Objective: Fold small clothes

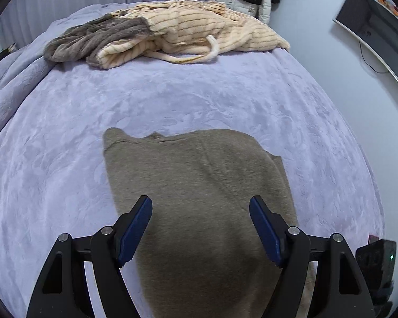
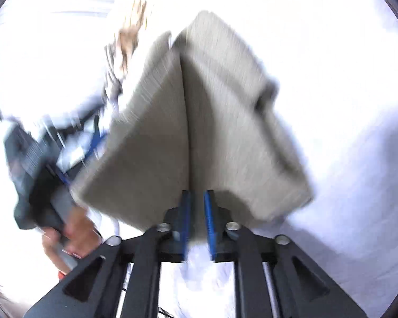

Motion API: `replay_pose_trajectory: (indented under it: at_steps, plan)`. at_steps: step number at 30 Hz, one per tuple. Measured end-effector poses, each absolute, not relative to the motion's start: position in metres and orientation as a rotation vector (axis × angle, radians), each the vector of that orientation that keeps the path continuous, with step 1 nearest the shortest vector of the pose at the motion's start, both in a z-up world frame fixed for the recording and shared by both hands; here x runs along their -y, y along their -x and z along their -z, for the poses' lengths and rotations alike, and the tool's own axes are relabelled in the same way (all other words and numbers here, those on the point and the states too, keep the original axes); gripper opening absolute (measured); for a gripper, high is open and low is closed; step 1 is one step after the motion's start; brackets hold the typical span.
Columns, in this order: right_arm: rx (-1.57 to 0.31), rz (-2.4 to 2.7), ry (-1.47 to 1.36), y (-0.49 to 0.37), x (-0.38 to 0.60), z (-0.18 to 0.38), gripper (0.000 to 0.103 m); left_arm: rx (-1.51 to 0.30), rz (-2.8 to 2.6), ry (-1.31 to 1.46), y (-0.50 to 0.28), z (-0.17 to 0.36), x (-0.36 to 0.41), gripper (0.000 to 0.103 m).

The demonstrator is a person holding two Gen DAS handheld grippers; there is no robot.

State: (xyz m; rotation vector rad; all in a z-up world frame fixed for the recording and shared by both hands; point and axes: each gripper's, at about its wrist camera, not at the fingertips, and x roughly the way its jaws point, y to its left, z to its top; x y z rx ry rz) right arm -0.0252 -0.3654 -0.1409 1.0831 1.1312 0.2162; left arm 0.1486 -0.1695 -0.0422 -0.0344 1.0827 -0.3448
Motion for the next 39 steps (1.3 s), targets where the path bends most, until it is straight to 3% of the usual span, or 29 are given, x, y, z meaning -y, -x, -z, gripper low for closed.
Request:
replay_pose_trajectory:
  at_steps: [2,8,16,17,19,20,27,32,35,39]
  plan:
    - [-1.066,-0.231,-1.165,0.018,0.386,0.138,0.062,-1.097,0.293,0.034,-0.153,0.050,0.155,0.077]
    - [-0.997,-0.331,-1.326,-0.018,0.404,0.153,0.063,-1.159,0.175,0.025,-0.152,0.082,0.129,0.077]
    - [-1.134,-0.445,-1.106,-0.085,0.373,0.150,0.063,-1.150,0.163,0.009,-0.148,0.089,0.123,0.077]
    - [-1.153,-0.446,-1.086,-0.094,0.370,0.150,0.060,-1.141,0.155,0.005,-0.149,0.088,0.123,0.077]
    - [-1.208,-0.418,-0.976,-0.108,0.364,0.152,0.026,-1.130,0.129,0.002,-0.149,0.086,0.121,0.077]
    - [-1.234,-0.397,-0.891,-0.114,0.356,0.146,0.014,-1.123,0.114,0.003,-0.149,0.085,0.120,0.077]
    - [-1.015,-0.420,-0.845,-0.089,0.367,0.094,0.014,-1.091,0.102,-0.025,-0.151,0.080,0.118,0.077]
    - [-1.107,-0.270,-0.833,-0.075,0.388,0.132,0.014,-1.119,0.124,-0.111,-0.152,0.101,0.141,0.077]
    - [-1.115,-0.227,-0.890,-0.063,0.402,0.160,0.014,-1.103,0.122,-0.137,-0.152,0.108,0.146,0.084]
    - [-1.119,-0.172,-0.838,-0.052,0.407,0.156,0.018,-1.098,0.144,-0.165,-0.151,0.104,0.144,0.084]
